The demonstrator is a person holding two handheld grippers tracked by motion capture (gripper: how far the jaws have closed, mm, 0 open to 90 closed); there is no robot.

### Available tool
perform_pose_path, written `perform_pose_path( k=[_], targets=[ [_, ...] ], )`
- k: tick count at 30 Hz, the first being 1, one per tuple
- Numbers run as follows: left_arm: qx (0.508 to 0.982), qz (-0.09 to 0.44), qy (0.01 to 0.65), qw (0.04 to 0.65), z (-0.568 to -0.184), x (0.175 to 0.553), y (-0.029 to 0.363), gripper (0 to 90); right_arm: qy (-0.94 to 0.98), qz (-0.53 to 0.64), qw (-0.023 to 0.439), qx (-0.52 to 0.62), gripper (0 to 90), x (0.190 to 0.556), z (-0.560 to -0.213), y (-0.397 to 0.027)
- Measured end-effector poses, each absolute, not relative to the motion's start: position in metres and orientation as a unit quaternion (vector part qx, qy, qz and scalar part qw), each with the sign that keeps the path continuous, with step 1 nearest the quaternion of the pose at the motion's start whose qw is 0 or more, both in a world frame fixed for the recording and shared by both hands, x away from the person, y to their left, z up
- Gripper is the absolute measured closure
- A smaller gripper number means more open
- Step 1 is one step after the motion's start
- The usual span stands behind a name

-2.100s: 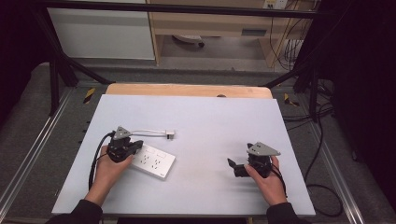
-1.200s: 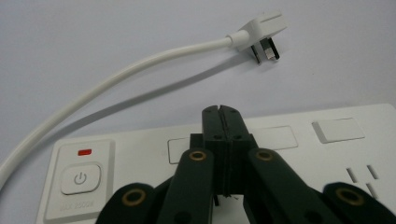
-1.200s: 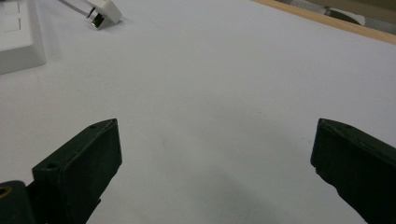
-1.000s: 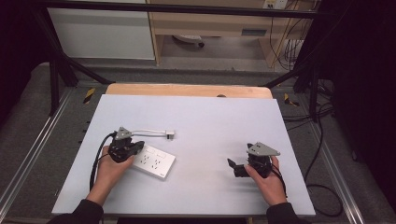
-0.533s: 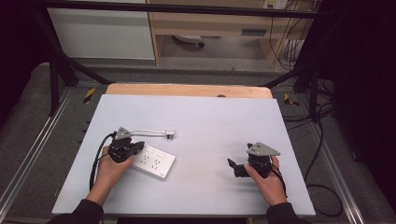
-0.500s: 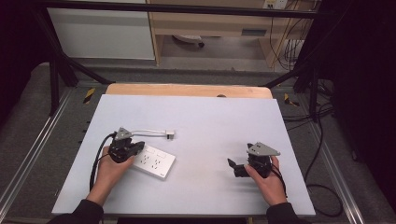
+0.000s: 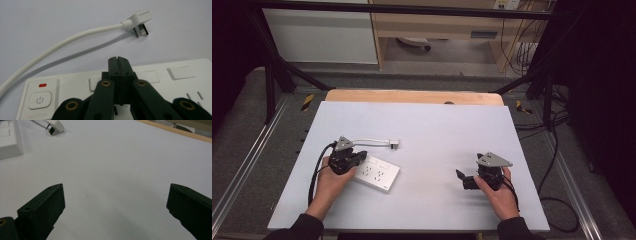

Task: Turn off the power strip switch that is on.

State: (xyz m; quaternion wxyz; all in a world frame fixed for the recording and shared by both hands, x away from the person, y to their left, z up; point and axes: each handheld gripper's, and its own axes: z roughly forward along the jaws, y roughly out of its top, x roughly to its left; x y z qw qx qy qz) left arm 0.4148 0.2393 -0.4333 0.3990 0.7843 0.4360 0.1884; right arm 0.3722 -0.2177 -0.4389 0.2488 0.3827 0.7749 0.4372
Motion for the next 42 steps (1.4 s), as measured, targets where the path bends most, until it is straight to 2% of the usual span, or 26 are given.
perform_pose_path(
  k=[15,18,21,23,27,30,37,42],
  targets=[
    [0.757,0.205,0.427,0.45,-0.425,0.411,0.243,89.5,0.775,0.436,0.249,0.384,2.3,0.372,-0.439,-0.217],
    [0.752,0.21,0.428,0.454,-0.423,0.41,0.244,82.7,0.775,0.436,0.25,0.383,2.3,0.372,-0.439,-0.218],
    [0.748,0.217,0.43,0.458,-0.423,0.41,0.243,71.0,0.775,0.437,0.25,0.383,2.3,0.372,-0.438,-0.217],
    [0.745,0.221,0.427,0.463,-0.422,0.41,0.243,67.9,0.774,0.437,0.249,0.384,2.3,0.372,-0.438,-0.217],
    [0.739,0.23,0.425,0.469,-0.42,0.41,0.24,56.3,0.775,0.437,0.249,0.382,2.3,0.372,-0.439,-0.218],
    [0.734,0.234,0.429,0.472,-0.418,0.408,0.237,43.5,0.774,0.439,0.249,0.384,2.3,0.371,-0.438,-0.219],
    [0.727,0.223,0.424,0.493,-0.414,0.406,0.233,20.8,0.775,0.438,0.25,0.382,2.3,0.372,-0.438,-0.218],
    [0.728,0.22,0.412,0.501,-0.41,0.403,0.231,11.1,0.774,0.438,0.249,0.383,2.3,0.372,-0.438,-0.217]
  ],
)
